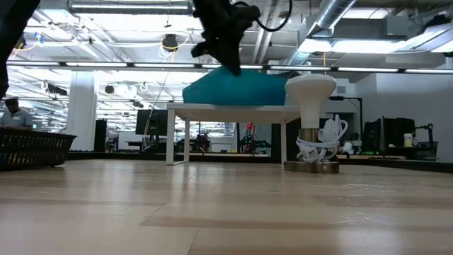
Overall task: Pick & Place Office Desk Supplies
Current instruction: Put the blue bin with crayon boxes on the shelf
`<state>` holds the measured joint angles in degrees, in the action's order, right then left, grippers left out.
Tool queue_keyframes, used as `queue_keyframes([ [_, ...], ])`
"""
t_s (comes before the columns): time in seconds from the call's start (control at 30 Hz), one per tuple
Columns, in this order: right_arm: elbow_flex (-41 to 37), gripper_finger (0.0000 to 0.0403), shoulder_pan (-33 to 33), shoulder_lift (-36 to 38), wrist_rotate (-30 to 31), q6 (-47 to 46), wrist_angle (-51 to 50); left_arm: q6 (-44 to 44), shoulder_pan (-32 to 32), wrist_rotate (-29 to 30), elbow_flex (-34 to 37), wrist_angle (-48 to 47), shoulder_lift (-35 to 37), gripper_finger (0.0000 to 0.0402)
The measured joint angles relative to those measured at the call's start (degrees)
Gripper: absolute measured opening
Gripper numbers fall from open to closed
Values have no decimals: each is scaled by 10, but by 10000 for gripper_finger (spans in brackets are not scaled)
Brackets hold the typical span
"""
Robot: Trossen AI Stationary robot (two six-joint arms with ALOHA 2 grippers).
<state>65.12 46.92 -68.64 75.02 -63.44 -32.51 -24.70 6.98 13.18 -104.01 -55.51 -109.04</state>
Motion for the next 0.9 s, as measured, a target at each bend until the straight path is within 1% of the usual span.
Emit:
queue_keyframes([
  [0.17,0,168,-4,0,2,0,0,70,2,-13,2,-69,35,0],
  [0.27,0,168,-7,0,3,0,0,128,4,-36,1,-105,50,0],
  [0.33,0,168,-10,0,5,0,0,165,5,-56,1,-120,60,0],
  [0.53,0,168,-19,0,5,0,0,262,16,-80,12,-148,78,0],
  [0.7,0,168,-21,0,11,0,7,279,36,-93,69,-154,101,0],
  [0.9,0,168,-25,0,20,0,16,293,58,-101,172,-90,173,0],
])
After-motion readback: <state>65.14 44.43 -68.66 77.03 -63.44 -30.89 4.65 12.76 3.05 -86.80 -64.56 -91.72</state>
